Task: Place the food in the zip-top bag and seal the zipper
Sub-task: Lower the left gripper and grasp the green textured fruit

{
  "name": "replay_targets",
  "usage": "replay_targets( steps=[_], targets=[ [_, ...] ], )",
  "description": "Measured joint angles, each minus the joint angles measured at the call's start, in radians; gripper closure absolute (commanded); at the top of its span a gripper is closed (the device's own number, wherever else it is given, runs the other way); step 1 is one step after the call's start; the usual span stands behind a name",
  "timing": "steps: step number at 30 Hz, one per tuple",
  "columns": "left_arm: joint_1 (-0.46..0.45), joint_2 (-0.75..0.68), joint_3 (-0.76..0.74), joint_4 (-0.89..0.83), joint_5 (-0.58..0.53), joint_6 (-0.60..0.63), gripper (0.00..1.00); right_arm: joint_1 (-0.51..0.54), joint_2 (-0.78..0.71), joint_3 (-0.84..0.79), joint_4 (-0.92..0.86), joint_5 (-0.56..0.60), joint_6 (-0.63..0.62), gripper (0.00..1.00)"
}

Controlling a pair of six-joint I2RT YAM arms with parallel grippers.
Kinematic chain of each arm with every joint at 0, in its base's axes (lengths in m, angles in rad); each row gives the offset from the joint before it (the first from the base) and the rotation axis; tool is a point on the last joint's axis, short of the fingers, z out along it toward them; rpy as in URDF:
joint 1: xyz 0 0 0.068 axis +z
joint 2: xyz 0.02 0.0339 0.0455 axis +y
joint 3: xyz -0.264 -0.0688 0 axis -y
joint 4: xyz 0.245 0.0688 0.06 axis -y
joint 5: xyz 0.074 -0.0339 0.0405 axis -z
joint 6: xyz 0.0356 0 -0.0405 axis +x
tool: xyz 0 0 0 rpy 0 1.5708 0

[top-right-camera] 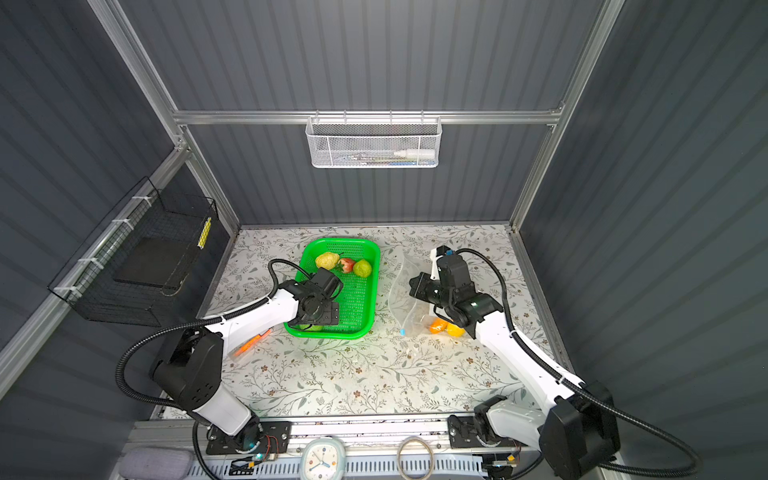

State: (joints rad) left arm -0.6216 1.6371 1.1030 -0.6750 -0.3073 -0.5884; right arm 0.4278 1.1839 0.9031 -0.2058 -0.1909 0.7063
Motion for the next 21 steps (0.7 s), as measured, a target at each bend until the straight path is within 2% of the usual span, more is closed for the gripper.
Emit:
replay_targets(
  steps=[4, 7, 21],
  targets=[
    [-0.004, 0.021, 0.000, 0.075, 0.105, -0.011, 0.00, 0.000, 0.000, 0.000, -0.001, 0.001, -0.001, 1.00],
    [-0.006, 0.026, 0.000, 0.098, 0.140, -0.011, 0.00, 0.000, 0.000, 0.000, -0.003, 0.005, -0.005, 1.00],
    [-0.007, 0.049, 0.008, 0.070, 0.132, -0.006, 0.00, 0.000, 0.000, 0.000, -0.004, 0.013, -0.015, 1.00]
  ],
)
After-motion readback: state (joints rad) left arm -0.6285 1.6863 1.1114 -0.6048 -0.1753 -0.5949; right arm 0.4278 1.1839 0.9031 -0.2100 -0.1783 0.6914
